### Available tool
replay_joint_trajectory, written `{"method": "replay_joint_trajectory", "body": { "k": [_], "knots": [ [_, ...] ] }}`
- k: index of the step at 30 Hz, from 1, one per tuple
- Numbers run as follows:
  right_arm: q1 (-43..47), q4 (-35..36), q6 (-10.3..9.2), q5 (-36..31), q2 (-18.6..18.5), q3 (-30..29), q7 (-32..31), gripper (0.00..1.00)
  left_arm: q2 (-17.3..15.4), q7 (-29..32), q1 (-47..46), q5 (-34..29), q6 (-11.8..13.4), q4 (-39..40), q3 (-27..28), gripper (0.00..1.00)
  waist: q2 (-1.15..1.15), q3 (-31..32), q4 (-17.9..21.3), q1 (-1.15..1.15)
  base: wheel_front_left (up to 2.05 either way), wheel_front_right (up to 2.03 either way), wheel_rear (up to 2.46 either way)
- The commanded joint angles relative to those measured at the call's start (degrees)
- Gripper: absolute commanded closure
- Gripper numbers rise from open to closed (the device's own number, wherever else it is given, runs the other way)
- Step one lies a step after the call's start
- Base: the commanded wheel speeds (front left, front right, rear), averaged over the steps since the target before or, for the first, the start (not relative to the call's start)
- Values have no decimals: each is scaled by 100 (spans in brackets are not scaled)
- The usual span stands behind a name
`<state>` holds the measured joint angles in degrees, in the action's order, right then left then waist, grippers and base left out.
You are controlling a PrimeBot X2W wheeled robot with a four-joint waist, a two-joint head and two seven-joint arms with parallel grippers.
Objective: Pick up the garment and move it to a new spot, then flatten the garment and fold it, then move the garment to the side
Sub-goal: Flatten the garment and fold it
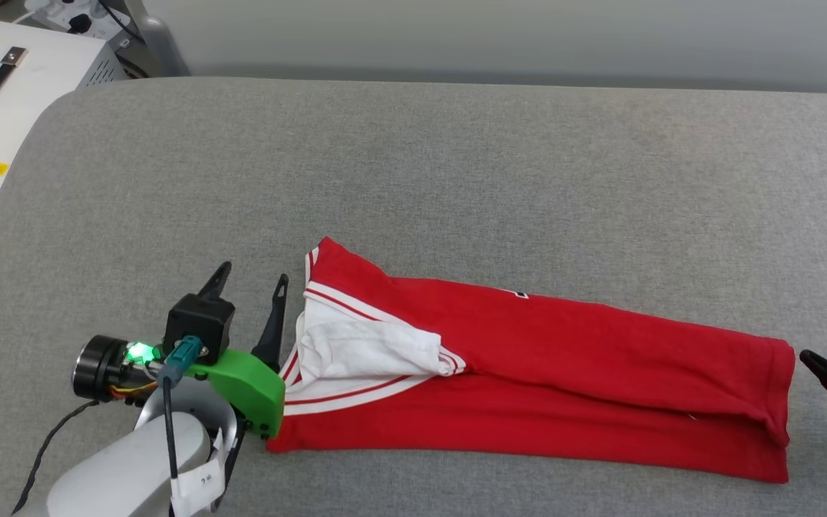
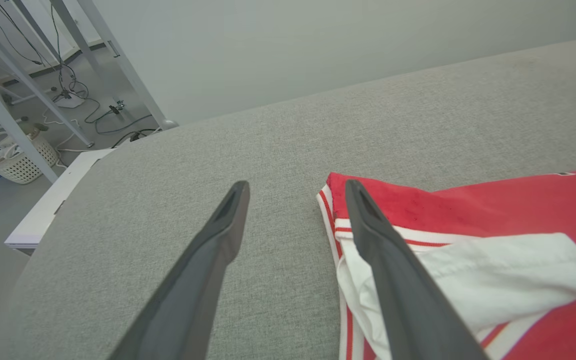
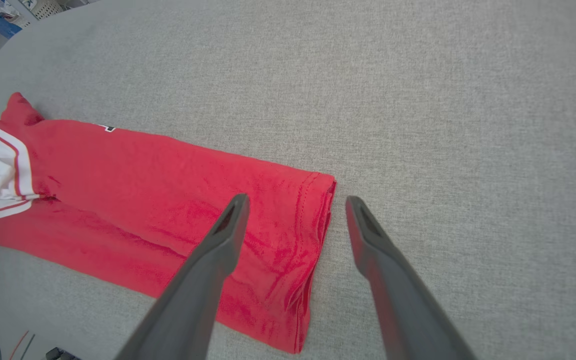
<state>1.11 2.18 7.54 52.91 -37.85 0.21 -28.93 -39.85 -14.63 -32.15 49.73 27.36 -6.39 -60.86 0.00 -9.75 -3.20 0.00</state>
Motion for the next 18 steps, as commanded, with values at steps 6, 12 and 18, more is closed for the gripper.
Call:
{"method": "replay_joint_trajectory", "body": {
  "k": [6,12,18],
  "knots": [
    [4,-504,-5,345,-72,-82,-726,0,330,-35,592,-966,442,329,974,0,0,-171,-123,0,0,0,0],
    [-283,-1035,-5,317,230,199,-824,0,731,-36,1112,-1723,409,455,1778,0,0,-330,-260,0,0,0,0],
    [-564,-1477,-5,318,581,778,-710,0,1318,-36,1647,-2436,97,477,2491,0,0,-404,-393,0,0,0,0]
  ]
}}
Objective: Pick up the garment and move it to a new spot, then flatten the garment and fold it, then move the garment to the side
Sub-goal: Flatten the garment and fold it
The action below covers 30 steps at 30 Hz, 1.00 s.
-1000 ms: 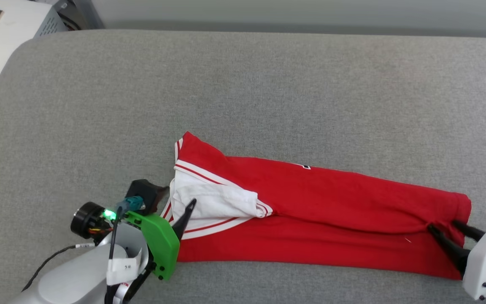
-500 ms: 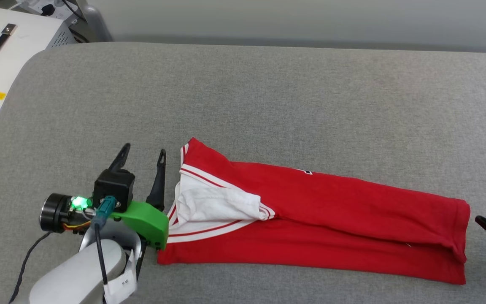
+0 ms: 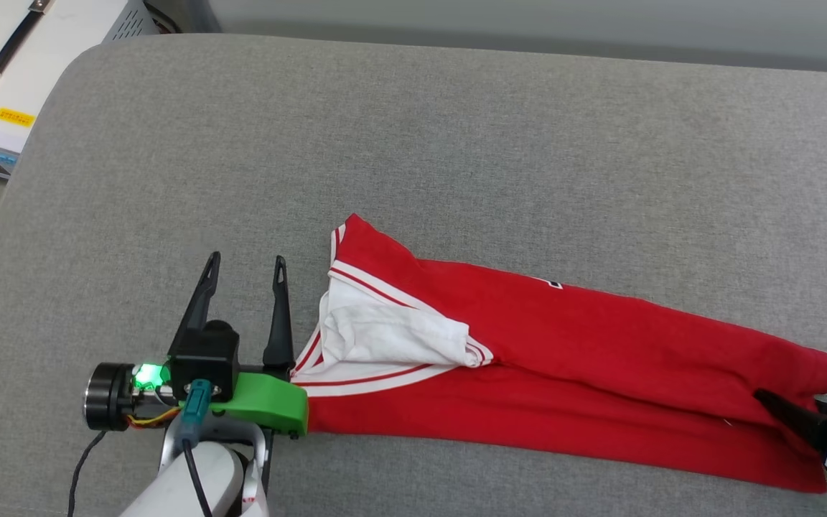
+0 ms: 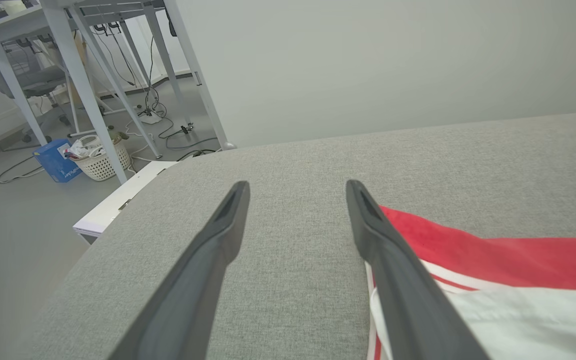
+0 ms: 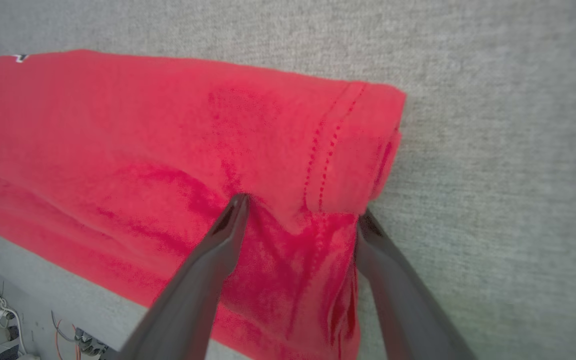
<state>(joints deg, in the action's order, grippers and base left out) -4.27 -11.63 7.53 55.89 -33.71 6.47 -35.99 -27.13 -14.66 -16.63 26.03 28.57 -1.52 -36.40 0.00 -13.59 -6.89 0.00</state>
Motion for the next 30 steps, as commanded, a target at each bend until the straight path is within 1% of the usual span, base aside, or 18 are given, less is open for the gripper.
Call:
{"method": "replay_joint_trajectory", "body": {
  "k": [1,5,6,7,8,11,14,18,23,25,26,30],
  "knots": [
    [-53,-152,-4,18,200,216,26,0,119,-33,154,-144,-69,-23,117,0,0,-19,-29,0,0,0,0],
    [-168,-395,-4,19,280,537,89,0,426,-33,354,-459,-296,-106,415,0,0,2,-31,0,0,0,0],
    [-206,-433,-4,18,264,627,131,51,498,-33,393,-537,-362,-131,496,0,0,12,-28,0,0,0,0],
    [-235,-468,-4,5,255,681,198,83,549,-33,420,-603,-417,-150,554,0,0,21,-26,0,0,0,0],
    [-264,-518,-4,9,248,743,261,100,612,-33,451,-683,-485,-167,625,0,0,38,-20,0,0,0,0],
    [-357,-653,-4,14,140,812,447,100,738,-33,536,-881,-634,-218,791,0,0,106,6,0,0,0,0],
    [-419,-788,-4,93,-63,793,601,100,841,-33,617,-1055,-776,-264,957,0,0,202,26,0,0,0,0],
    [-449,-970,-4,199,-434,616,794,100,945,-33,731,-1229,-942,-313,1131,0,0,339,47,0,0,0,0],
    [-401,-1270,-4,233,-961,392,835,100,1059,-33,882,-1376,-1132,-361,1332,0,0,504,77,0,0,0,0],
    [-383,-1299,-4,253,-1089,357,814,100,1102,-33,946,-1385,-1181,-378,1432,0,0,565,88,0,0,0,0],
    [-319,-1105,-4,344,-1251,366,702,100,1150,-33,1056,-1425,-1277,-413,1587,0,0,648,98,0,0,0,0],
    [-185,-510,-4,412,-1394,481,448,100,1216,-34,1177,-1490,-1364,-433,1778,0,0,727,109,0,0,0,0]
  ]
}}
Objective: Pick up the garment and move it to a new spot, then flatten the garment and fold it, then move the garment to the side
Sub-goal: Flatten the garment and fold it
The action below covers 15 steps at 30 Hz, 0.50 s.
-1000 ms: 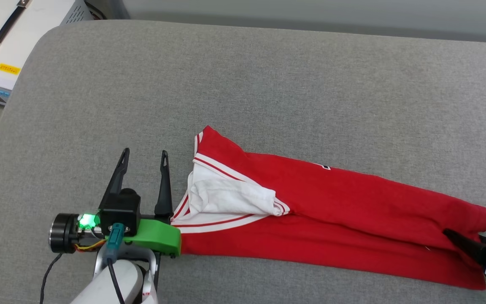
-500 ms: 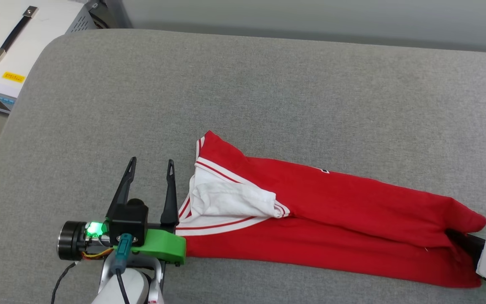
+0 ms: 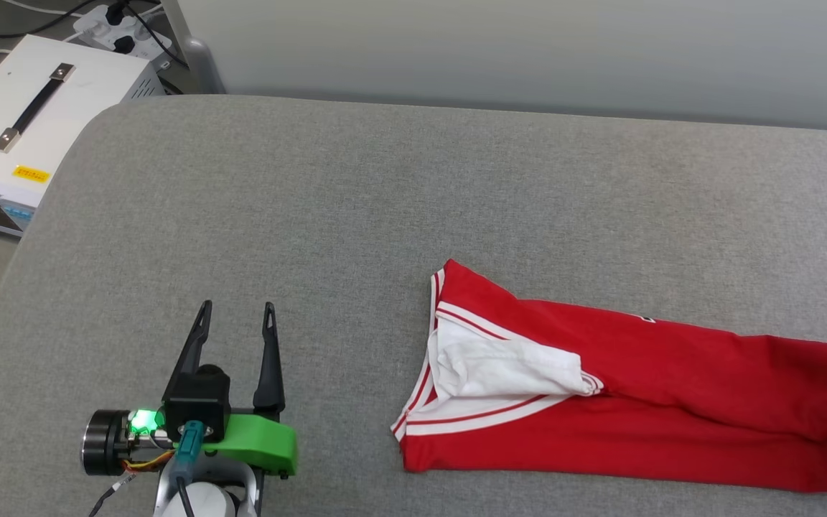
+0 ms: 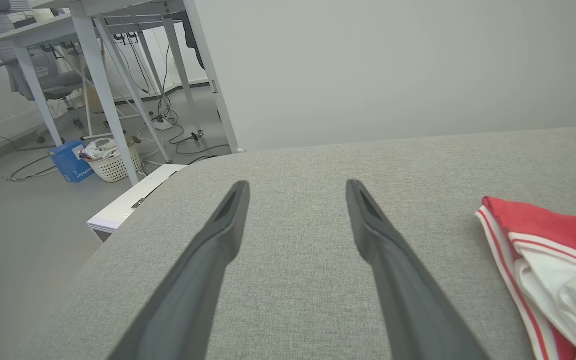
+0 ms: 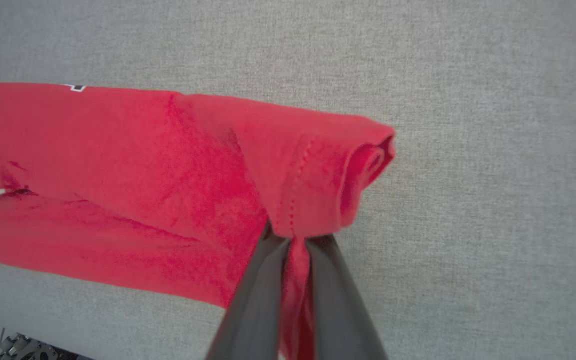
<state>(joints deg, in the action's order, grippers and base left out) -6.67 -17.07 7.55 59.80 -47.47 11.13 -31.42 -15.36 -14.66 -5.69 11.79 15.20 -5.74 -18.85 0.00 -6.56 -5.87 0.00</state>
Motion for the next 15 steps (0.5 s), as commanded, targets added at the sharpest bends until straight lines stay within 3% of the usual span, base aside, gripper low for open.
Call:
{"method": "replay_joint_trajectory", "body": {
  "k": [1,6,15],
  "knots": [
    [79,252,-6,23,-30,53,-82,100,56,-34,108,-88,-52,-12,68,0,0,39,9,0,0,0,0],
    [42,1209,-6,-26,117,305,-549,100,154,-34,156,-189,-178,-32,224,0,0,27,-9,0,0,0,0],
    [-1030,2046,-6,-655,1061,1191,-1126,100,402,-34,-36,-420,-373,-1,383,0,0,-292,-200,0,0,0,0]
  ]
}}
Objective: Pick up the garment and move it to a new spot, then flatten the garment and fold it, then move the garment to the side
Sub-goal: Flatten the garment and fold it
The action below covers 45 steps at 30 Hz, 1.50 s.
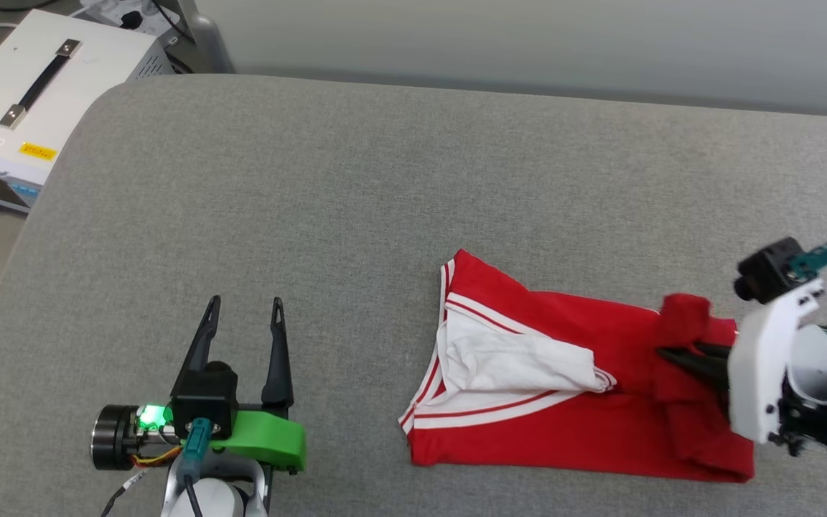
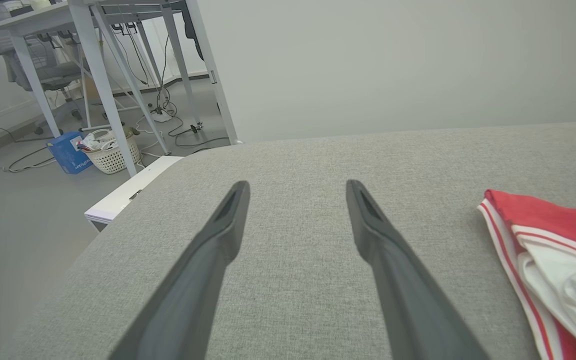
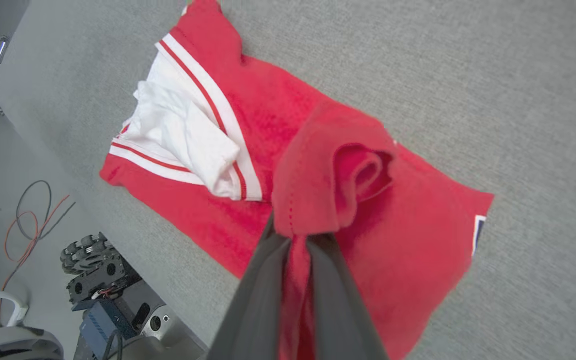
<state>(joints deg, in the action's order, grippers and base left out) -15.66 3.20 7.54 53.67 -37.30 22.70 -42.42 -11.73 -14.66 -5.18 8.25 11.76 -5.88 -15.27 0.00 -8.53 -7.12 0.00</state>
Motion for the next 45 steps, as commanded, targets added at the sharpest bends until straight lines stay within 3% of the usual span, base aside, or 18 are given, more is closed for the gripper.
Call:
{"method": "replay_joint_trajectory", "body": {
  "k": [1,7,13,18,24,25,26,27,33,36,39,45],
  "knots": [
    [-285,5,-5,-94,144,162,-55,100,62,-34,-102,-85,-42,11,37,0,0,-136,-98,0,0,0,0],
    [-1493,-556,-5,-473,905,1236,-65,100,246,-34,-315,-224,-171,25,147,0,0,-442,-259,0,0,0,0],
    [-2102,-1423,-5,-547,1449,1820,181,100,360,-34,-420,-326,-243,24,222,0,0,-645,-333,0,0,0,0],
    [-2288,-2263,-5,-676,1736,2382,477,100,456,-34,-502,-397,-296,-5,258,0,0,-790,-376,0,0,0,0],
    [-2362,-2706,-5,-685,1734,2821,1065,100,522,-34,-498,-459,-349,-65,300,0,0,-753,-342,0,0,0,0],
    [-2404,-2672,-5,-742,1679,2872,1228,78,524,-34,-480,-466,-353,-75,313,0,0,-721,-324,0,0,0,0],
    [-2426,-2624,-5,-780,1603,2903,1420,17,524,-34,-457,-475,-360,-90,329,0,0,-674,-303,0,0,0,0],
    [-2421,-2561,-5,-765,1553,2902,1576,0,521,-34,-433,-481,-361,-101,347,0,0,-623,-275,0,0,0,0],
    [-2282,-1944,-5,-923,972,2610,2599,0,471,-34,-245,-508,-369,-104,475,0,0,-288,-46,0,0,0,0],
    [-2121,-1772,-5,-1320,737,2110,3241,0,440,-34,-148,-514,-380,-86,536,0,0,-137,88,0,0,0,0],
    [-1860,-1750,-5,-1836,733,1417,3891,0,413,-34,-62,-522,-388,-60,584,0,0,-9,220,0,0,0,0],
    [-974,-1719,-5,-2787,1252,-202,4970,0,378,-34,93,-528,-420,-36,641,0,0,241,422,0,0,0,0]
  ]
}}
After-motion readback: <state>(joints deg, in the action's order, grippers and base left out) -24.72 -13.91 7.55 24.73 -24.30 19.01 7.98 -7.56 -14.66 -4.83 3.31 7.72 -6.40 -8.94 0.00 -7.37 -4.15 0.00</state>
